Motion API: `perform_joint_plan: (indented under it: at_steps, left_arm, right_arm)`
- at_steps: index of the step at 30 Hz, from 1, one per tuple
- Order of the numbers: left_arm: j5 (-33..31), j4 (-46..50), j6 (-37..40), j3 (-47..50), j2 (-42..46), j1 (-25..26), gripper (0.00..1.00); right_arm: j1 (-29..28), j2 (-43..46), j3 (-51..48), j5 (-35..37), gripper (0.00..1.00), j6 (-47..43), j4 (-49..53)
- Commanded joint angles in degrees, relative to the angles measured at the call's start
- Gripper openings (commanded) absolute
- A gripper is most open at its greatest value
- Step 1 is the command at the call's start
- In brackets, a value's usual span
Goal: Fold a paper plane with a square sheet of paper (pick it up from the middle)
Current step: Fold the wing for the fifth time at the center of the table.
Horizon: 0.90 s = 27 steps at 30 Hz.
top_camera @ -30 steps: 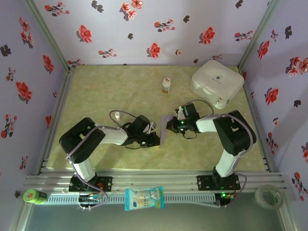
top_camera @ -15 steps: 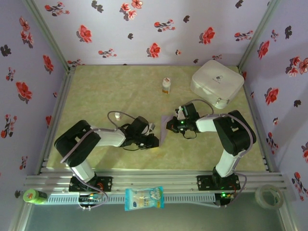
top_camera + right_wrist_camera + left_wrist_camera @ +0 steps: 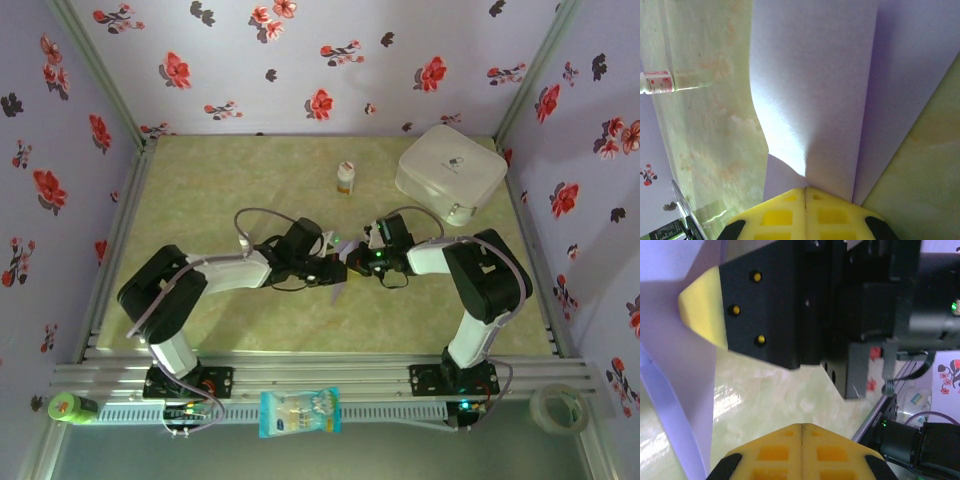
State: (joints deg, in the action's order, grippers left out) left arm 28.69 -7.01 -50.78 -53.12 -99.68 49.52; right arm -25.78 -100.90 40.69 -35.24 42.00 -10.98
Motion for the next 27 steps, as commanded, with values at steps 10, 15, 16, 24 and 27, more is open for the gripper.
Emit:
perform_joint_plan:
  at_steps: [10, 15, 16, 24, 27]
  left_arm:
    - [-0.13, -0.73, 1.29, 2.04, -6.93, 0.32, 0.01]
    - [-1.15, -1.26, 0.95, 6.17, -5.23, 0.32, 0.02]
    - [-1.26, -1.26, 0.89, 6.74, -5.00, 0.32, 0.02]
    - [-1.28, -3.07, -0.78, 11.58, -2.22, 0.40, 0.03]
    - [-1.19, -3.46, -1.47, 13.21, -0.76, 0.58, 0.03]
  right_arm:
    - [-0.68, -3.51, -0.65, 6.24, 0.05, -0.23, 3.07]
    - [-0.67, -3.75, -0.54, 6.58, 0.05, -0.58, 3.69]
    - [-0.67, -3.74, -0.55, 6.63, 0.05, -0.60, 3.73]
    - [-0.67, -4.26, -0.39, 7.12, 0.05, -1.13, 4.56]
    - [-0.69, -4.24, -0.34, 7.28, 0.05, -1.21, 4.75]
